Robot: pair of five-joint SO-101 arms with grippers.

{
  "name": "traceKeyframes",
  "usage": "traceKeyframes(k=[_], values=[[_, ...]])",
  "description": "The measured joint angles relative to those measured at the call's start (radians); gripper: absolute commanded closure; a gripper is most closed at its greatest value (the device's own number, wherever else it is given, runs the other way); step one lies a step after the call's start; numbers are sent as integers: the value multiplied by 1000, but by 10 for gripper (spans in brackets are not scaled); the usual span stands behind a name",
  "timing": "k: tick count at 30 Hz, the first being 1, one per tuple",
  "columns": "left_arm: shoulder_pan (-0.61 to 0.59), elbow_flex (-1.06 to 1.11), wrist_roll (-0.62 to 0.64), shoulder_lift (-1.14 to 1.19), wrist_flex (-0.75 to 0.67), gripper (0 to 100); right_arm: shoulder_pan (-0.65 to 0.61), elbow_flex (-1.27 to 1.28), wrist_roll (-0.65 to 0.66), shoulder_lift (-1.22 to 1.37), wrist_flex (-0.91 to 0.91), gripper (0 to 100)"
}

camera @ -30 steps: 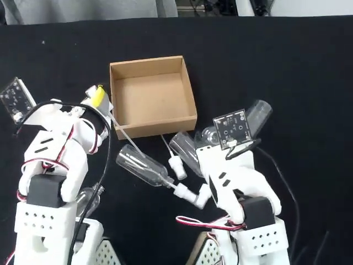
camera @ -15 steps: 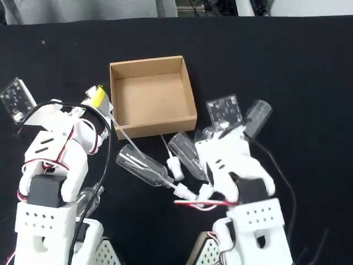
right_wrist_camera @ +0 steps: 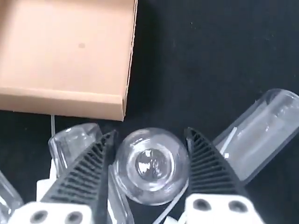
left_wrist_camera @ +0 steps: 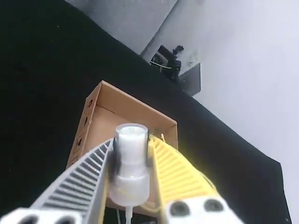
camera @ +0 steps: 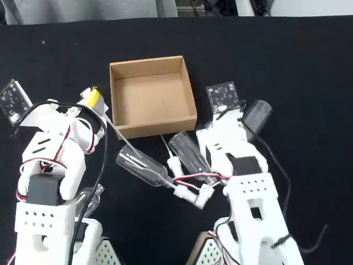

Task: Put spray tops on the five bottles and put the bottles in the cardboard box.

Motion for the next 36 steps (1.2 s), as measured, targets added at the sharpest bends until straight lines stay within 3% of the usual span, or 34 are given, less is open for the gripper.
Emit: traceKeyframes(k=[13,23,36], values=[[0,0,0,0,0,971,-2,-26,-2,181,-216,864],[0,0,0,0,0,971,-2,-35,-48,241,-282,864],[0,0,0,0,0,971,-2,-34,20,-69,12,865]])
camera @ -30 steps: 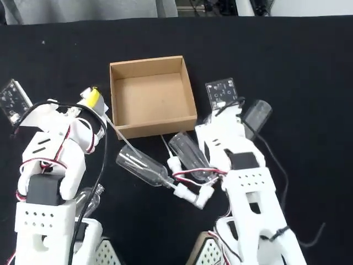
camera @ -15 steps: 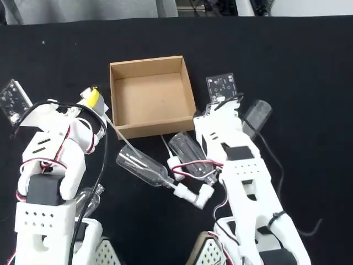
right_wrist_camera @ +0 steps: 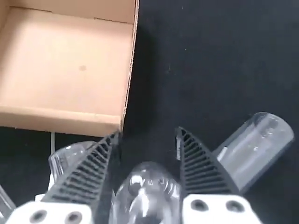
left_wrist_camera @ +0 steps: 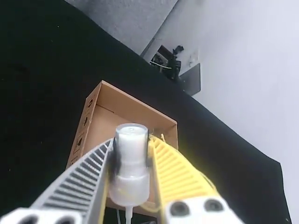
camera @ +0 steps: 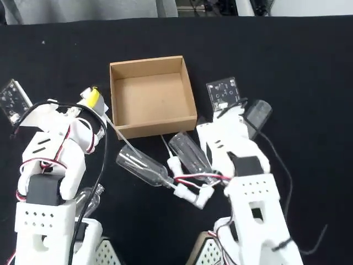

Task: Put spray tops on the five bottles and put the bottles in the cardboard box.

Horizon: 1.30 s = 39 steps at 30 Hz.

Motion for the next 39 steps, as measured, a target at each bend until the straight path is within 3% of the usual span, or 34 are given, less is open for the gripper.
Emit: traceKeyframes(k=[5,16,20,26,32,39], values=[[0,0,0,0,0,971,0,0,6,-109,69,865],[0,0,0,0,0,971,0,-3,12,-78,83,847],[0,0,0,0,0,971,0,-124,12,-77,245,788],[0,0,0,0,0,971,0,-298,12,-77,529,795],[0,0,0,0,0,971,0,-356,12,-32,615,795],[0,0,0,0,0,971,155,-408,72,109,631,793]])
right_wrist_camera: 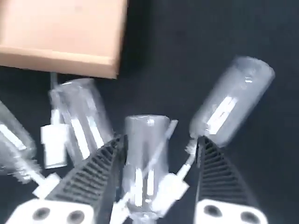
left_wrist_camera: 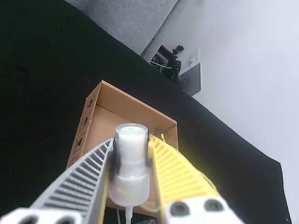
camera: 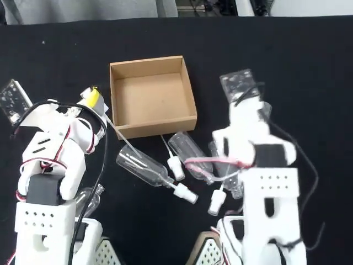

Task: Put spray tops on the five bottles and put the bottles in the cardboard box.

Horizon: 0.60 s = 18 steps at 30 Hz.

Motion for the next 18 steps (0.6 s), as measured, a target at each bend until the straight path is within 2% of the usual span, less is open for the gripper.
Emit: traceKeyframes(k=[8,18], values=[[0,25,0,-2,0,971,149,-167,26,255,2,793],[0,25,0,-2,0,971,163,-348,32,539,14,793]])
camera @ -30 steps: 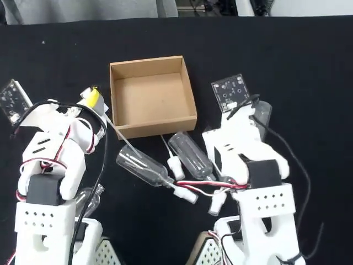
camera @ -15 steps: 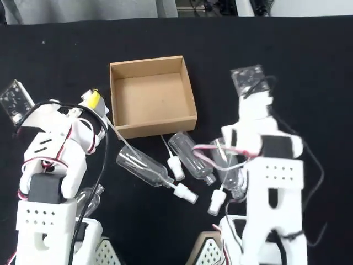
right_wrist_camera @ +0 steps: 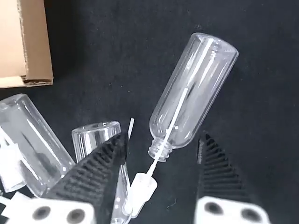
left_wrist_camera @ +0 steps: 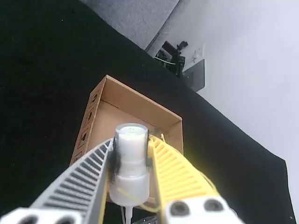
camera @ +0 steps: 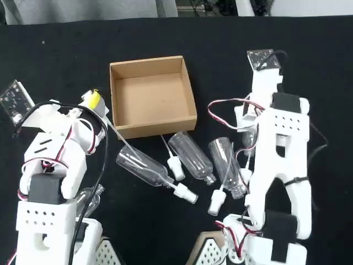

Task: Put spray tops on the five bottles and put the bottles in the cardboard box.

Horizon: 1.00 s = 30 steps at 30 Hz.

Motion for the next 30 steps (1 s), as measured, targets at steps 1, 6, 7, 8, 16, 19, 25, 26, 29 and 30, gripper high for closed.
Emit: traceKeyframes(k=[1,6,7,8,16,19,25,26,29,30], values=[[0,0,0,0,0,971,0,-8,0,0,14,793],[0,0,0,0,0,971,0,-63,0,0,120,791],[0,0,0,0,0,971,-5,-64,0,0,144,791],[0,0,0,0,0,971,-20,-64,-2,-3,167,791],[-71,8,-2,0,-40,971,-218,-64,0,-92,325,790],[-104,58,0,2,-101,971,-301,-61,0,-135,351,789],[-146,100,3,2,-186,971,-468,66,0,-199,315,789],[-146,100,3,2,-187,971,-489,92,0,-199,293,789],[-150,100,3,2,-187,971,-535,153,0,-199,219,792],[-150,100,3,2,-187,971,-549,176,0,-199,195,792]])
